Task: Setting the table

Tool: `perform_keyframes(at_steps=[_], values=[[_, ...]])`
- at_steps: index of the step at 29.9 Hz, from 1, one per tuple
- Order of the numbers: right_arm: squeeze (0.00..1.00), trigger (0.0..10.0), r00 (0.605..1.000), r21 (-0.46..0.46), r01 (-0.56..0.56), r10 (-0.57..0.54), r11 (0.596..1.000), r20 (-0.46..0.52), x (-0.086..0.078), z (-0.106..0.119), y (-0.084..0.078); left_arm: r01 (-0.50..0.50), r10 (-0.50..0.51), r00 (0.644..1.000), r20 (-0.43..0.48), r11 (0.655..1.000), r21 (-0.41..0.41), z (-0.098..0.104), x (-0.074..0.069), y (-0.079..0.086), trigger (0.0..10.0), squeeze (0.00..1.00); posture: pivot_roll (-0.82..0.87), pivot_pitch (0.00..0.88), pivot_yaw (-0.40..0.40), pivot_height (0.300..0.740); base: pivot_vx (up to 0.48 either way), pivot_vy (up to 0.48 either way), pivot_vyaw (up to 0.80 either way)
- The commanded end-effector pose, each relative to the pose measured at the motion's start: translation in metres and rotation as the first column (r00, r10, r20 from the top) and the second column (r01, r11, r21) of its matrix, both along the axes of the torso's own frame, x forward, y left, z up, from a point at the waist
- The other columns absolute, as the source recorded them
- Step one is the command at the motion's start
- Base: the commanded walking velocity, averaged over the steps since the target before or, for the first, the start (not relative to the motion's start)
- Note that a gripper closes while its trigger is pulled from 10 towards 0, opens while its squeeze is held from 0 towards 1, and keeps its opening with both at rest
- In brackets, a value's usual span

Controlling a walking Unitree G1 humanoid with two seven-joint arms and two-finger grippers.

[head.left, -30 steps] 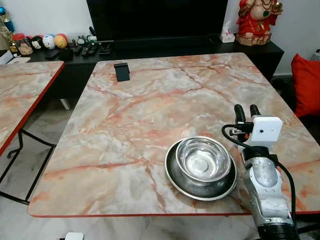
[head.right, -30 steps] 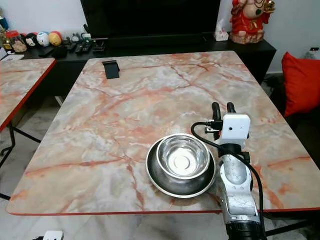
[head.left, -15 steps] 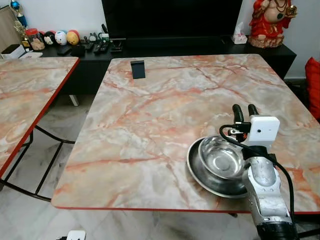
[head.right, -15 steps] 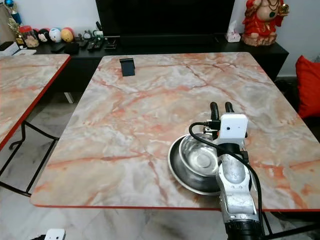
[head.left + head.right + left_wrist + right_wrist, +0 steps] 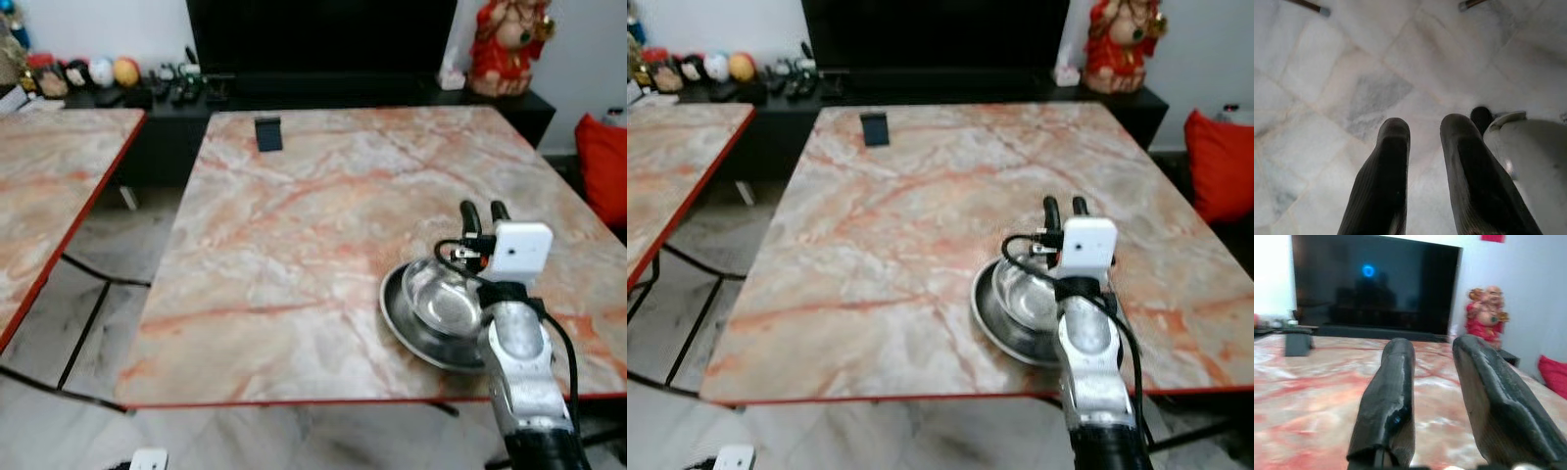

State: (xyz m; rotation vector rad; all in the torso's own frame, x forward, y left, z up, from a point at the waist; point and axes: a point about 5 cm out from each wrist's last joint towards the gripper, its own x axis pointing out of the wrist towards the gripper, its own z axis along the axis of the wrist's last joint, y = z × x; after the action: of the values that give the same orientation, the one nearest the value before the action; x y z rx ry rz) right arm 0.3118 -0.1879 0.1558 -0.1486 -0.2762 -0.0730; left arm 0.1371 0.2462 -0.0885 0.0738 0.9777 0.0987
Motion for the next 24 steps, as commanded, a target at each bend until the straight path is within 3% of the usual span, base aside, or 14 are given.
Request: perform_keyframes(at_steps=[1,15,24], values=[[0.00,10.0,1.000,-0.004,0.008,-0.008,1.000,0.016,0.0022,0.0047,-0.0030,-0.016,0.016,1.000,-0.009,1.000,-0.007,-0.0008,-0.0015,0.0002,10.0,0.00,-0.06,0.000,0.031,0.740,0.000,0.266,0.00],[0.00,10.0,0.999,-0.010,-0.002,0.002,1.000,0.034,0.0036,0.0101,-0.0008,-0.021,0.021,1.000,-0.011,1.000,-0.011,-0.0008,-0.0014,0.0002,10.0,0.00,-0.06,0.000,0.028,0.740,0.000,0.349,0.00],[0.00,10.0,0.999,-0.009,-0.015,0.015,1.000,0.036,0.0038,0.0107,0.0008,-0.030,0.030,0.999,-0.017,1.000,-0.010,-0.0009,-0.0036,0.0028,10.0,0.00,-0.05,0.000,0.023,0.740,0.000,0.343,0.76]])
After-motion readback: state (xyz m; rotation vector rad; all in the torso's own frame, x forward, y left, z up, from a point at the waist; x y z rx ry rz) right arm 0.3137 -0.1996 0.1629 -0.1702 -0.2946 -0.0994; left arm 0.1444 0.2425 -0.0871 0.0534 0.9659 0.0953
